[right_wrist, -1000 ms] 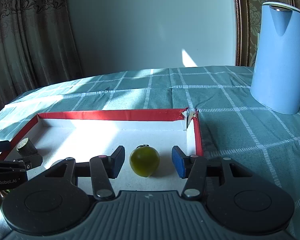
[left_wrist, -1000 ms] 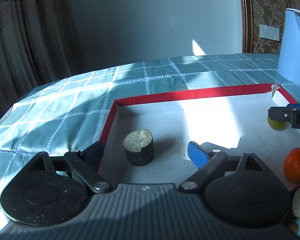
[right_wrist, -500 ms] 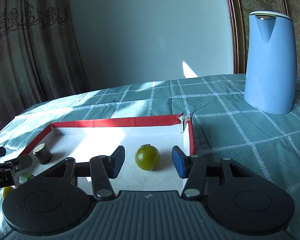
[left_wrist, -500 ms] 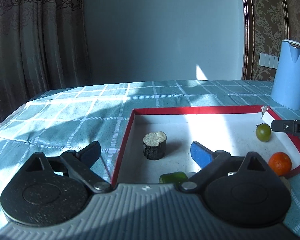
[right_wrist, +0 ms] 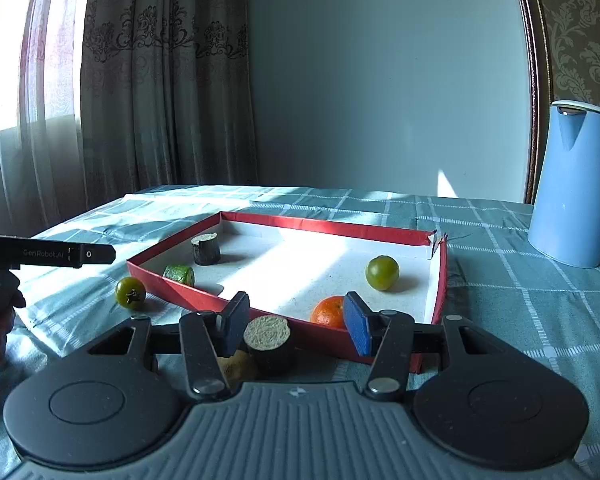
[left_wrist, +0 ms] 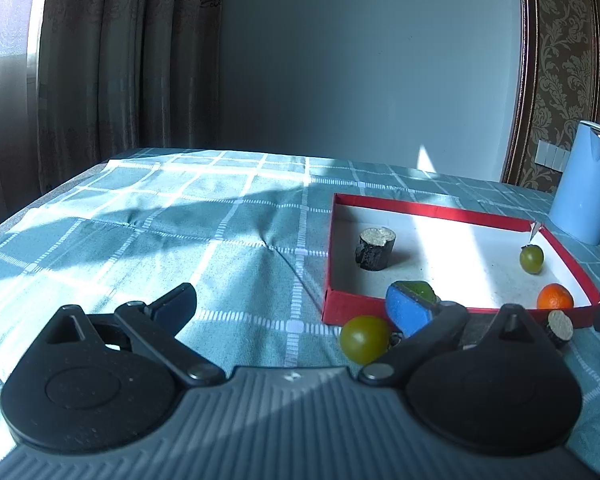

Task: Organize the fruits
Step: 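Grasp the other dark green tomato with the left gripper while the right gripper withdraws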

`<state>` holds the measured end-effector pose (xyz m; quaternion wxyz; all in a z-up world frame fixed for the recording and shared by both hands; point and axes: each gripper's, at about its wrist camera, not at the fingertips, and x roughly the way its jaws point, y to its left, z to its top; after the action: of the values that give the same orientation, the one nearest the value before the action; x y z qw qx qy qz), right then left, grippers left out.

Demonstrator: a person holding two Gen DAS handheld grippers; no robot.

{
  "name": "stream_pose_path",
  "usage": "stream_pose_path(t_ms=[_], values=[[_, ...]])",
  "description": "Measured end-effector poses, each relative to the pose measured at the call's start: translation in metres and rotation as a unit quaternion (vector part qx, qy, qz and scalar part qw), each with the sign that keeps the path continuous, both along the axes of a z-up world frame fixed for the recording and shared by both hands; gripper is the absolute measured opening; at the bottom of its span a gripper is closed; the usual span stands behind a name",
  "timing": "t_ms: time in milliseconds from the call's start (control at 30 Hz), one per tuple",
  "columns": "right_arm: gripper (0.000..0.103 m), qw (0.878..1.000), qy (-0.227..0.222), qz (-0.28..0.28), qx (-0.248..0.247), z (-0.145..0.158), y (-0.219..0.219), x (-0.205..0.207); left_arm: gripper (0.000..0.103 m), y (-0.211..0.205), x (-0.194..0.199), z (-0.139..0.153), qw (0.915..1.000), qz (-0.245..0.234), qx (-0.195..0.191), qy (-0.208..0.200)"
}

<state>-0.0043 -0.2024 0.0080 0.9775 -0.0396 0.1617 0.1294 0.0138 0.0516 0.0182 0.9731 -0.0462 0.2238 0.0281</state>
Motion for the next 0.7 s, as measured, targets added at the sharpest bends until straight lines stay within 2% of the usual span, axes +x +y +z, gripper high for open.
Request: stream_pose_path(t_ms=[100, 367, 467, 567, 633, 700], values=[[0.051, 1.0, 0.011, 0.012, -0.007, -0.005, 0.005, -0.002, 0.101, -0.001, -0.005, -0.003, 0.9998, -0.018, 0.002, 0.007], [0.051, 0.999, 0.033, 0.005, 0.023, -0.007, -0.003, 0.004, 0.1, -0.032, -0.004, -0.012, 0.9955, -0.044, 0.083, 0.014], [0.051, 0.999, 0.035, 0.007, 0.021, -0.008, -0.002, 0.003, 0.099, -0.038, 0.004, -0.016, 0.9944, -0.047, 0.091, 0.026], [0.051, 0.999, 0.037, 0.007, 0.021, -0.008, -0.002, 0.004, 0.092, -0.038, 0.012, -0.02, 0.9938, -0.055, 0.084, 0.047], [0.051, 0.999, 0.039, 0.004, 0.023, -0.009, -0.003, 0.005, 0.081, -0.037, 0.018, -0.022, 0.9939, -0.054, 0.077, 0.058], [0.051, 0.999, 0.043, 0.004, 0.028, -0.009, -0.004, 0.007, 0.065, -0.035, 0.025, -0.025, 0.9932, -0.06, 0.064, 0.077]])
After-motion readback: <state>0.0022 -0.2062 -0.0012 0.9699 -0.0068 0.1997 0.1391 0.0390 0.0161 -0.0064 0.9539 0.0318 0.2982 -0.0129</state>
